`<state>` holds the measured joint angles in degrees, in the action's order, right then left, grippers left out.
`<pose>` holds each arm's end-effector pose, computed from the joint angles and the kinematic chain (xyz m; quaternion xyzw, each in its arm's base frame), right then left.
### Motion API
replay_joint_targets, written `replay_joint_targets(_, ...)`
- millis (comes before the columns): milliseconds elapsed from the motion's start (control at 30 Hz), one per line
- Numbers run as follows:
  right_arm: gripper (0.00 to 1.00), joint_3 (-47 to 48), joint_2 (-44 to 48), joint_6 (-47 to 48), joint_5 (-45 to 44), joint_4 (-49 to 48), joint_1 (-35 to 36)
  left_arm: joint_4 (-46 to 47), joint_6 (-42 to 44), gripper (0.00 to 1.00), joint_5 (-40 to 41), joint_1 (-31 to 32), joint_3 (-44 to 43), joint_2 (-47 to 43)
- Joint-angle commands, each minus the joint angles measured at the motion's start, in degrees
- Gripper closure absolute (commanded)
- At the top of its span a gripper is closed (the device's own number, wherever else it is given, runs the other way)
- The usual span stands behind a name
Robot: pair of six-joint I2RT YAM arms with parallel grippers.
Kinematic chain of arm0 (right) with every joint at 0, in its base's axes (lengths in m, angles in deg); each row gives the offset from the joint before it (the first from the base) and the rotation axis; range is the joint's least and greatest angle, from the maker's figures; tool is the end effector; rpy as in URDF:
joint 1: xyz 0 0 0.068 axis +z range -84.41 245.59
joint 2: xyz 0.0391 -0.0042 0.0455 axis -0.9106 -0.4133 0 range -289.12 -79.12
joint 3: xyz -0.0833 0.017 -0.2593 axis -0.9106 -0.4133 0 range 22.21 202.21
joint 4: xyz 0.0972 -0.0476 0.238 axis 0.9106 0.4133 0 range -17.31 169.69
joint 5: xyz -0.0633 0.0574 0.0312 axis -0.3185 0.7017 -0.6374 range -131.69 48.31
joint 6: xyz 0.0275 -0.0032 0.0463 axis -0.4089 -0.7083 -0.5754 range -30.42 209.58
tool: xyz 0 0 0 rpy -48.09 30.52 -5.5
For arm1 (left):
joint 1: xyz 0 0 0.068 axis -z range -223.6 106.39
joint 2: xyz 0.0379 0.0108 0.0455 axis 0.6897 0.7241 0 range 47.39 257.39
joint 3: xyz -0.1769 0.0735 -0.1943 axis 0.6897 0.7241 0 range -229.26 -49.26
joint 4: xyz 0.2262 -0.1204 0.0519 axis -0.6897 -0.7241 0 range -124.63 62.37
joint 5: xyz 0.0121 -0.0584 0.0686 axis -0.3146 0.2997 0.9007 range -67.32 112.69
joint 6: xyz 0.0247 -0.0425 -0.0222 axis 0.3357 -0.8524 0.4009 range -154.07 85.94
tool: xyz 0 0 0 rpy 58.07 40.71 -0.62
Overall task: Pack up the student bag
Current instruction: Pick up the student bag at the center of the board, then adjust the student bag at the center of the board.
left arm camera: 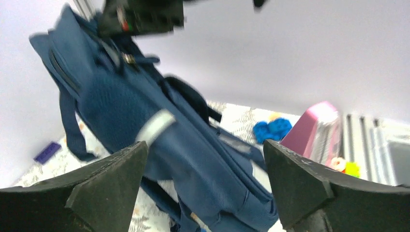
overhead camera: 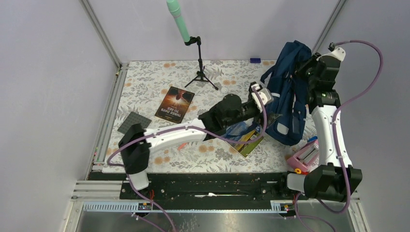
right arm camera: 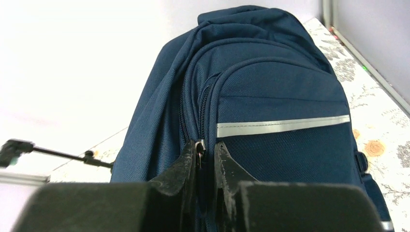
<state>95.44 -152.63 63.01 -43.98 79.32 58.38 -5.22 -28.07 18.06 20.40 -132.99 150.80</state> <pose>0.2967 -0.0390 0.4123 0.2301 0.7122 0.0967 0.6561 0.1910 -0.3981 0.3494 0.4194 0.5481 -0.3750 0.6189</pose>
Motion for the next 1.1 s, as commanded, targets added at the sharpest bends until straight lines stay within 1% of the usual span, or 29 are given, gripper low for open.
replay_joint_targets(0,1.00,2.1,8.7,1.3,6.5,-14.2,-0.1,3.2,-1.7,0.02,-2.3,0.6,0.5,-9.6)
replay_joint_targets(100,1.00,2.0,11.8,0.8,7.4,-15.4,-0.1,0.3,-2.4,0.01,-2.4,0.6,1.2,-12.8)
replay_joint_targets(267,1.00,1.3,14.8,-1.1,11.0,-18.4,-0.1,-7.0,-4.1,0.01,-0.9,0.6,2.1,-18.6)
replay_joint_targets(433,1.00,-1.9,17.5,-1.0,17.9,-25.0,0.8,-18.0,-8.8,0.01,1.1,0.5,1.8,-26.2)
replay_joint_targets(567,1.00,-3.8,19.7,1.9,18.7,-27.5,4.5,-27.9,-12.7,0.01,4.1,-0.6,1.3,-31.7)
replay_joint_targets(633,1.00,-3.9,20.4,4.2,18.2,-27.9,6.8,-31.5,-14.9,0.01,4.4,-2.4,2.0,-34.5)
replay_joint_targets(667,1.00,-3.9,20.6,5.2,17.7,-27.8,9.2,-33.3,-16.1,0.01,4.4,-3.4,2.4,-35.9)
replay_joint_targets(733,1.00,-3.6,20.7,6.2,17.6,-28.3,12.0,-37.0,-19.1,0.01,4.0,-6.5,3.3,-38.7)
replay_joint_targets(800,1.00,-3.2,20.6,6.7,17.7,-29.0,14.5,-38.9,-23.2,0.01,3.4,-10.1,5.1,-41.6)
replay_joint_targets(900,1.00,-2.2,20.1,8.0,17.6,-29.4,17.8,-40.5,-25.9,0.01,1.4,-15.1,7.0,-45.7)
replay_joint_targets(1000,1.00,-2.3,19.5,9.3,17.9,-30.6,21.5,-42.2,-28.5,0.01,-2.7,-21.1,6.7,-48.0)
replay_joint_targets(1067,1.00,-3.2,19.3,10.7,17.8,-31.6,24.4,-42.8,-31.4,0.01,-7.6,-25.9,6.2,-48.2)
